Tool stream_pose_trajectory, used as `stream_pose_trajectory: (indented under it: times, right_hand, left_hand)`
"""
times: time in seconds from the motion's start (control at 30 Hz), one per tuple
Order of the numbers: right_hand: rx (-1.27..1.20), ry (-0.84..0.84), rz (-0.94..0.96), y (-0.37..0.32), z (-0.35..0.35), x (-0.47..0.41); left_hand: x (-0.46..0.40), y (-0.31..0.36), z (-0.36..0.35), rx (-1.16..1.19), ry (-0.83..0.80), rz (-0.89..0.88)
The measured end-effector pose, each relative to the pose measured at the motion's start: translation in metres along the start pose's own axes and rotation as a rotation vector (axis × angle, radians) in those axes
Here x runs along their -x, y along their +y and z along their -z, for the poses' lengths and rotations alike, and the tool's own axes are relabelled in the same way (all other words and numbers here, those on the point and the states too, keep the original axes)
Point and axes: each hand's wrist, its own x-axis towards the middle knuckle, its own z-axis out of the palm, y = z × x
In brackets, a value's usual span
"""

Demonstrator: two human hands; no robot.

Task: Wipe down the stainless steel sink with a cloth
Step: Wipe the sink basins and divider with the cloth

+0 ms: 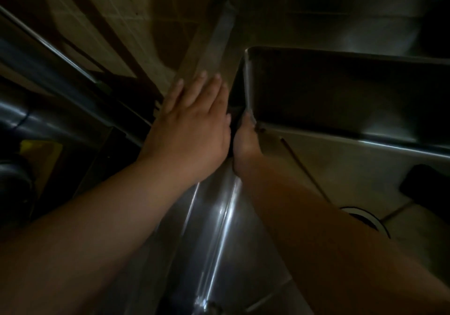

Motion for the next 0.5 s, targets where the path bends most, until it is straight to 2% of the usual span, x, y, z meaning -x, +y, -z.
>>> stream_pose_trajectory:
  times: [0.1, 0.17, 0.23, 0.3, 0.5]
  right_hand:
    - [0.011, -0.034, -0.083, 0.021, 0.006, 0.015]
    - [-0.03, -0.123, -0.137, 0.024, 0.01, 0.02]
    - [-0.074, -0.23, -0.107, 0.016, 0.008, 0.018]
    - [-0.049, -0.185, -0.102, 0.01, 0.006, 0.005]
    - [0.141, 0.126, -0.068, 0.034, 0.005, -0.013]
  left_hand:
    - [0.005, 0.0, -0.003, -0.012, 0.017, -0.019]
    - [0.005, 0.0, -0.004, -0.009, 0.036, -0.025]
    - [0.002, 0.001, -0.004, -0.006, 0.031, -0.025]
    - [0.003, 0.002, -0.002, -0.015, 0.001, -0.024]
    - [0.001, 0.004, 0.005, -0.005, -0.082, 0.007]
